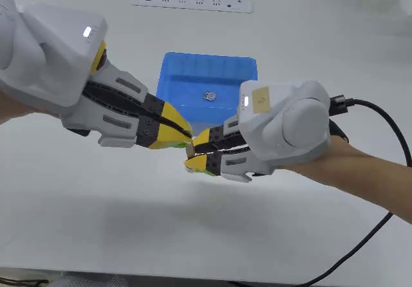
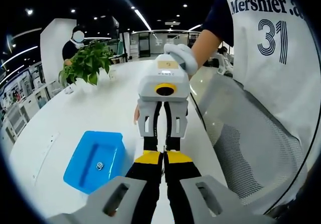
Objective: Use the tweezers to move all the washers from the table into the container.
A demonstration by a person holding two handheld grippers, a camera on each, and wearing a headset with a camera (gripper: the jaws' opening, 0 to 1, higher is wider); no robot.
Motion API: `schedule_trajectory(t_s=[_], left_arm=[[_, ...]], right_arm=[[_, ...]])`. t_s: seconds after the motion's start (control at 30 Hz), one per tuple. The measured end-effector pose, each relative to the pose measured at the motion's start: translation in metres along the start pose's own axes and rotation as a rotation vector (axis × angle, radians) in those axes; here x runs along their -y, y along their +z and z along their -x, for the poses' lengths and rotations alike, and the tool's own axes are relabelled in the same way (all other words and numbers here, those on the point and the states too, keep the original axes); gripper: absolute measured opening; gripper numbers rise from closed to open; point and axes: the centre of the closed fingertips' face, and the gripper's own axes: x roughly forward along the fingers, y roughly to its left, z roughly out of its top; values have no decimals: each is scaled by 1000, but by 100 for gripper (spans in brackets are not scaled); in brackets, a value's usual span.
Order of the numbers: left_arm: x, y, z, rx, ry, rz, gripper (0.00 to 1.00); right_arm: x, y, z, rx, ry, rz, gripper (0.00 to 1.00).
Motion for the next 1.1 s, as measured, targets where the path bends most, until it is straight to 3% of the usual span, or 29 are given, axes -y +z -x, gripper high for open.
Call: schedule_trajectory(t_s=[0.43, 0.87, 1.1], left_arm=[[-2, -17, -9, -30, 6, 4, 5], [-8, -13, -5, -12, 33, 6, 5], [-9, -17, -5, -26, 40, 1, 5]], right_arm=[[0, -15, -13, -15, 5, -21, 10], [6, -11, -10, 3, 1, -23, 10], [8, -13, -12, -1, -4, -27, 11]])
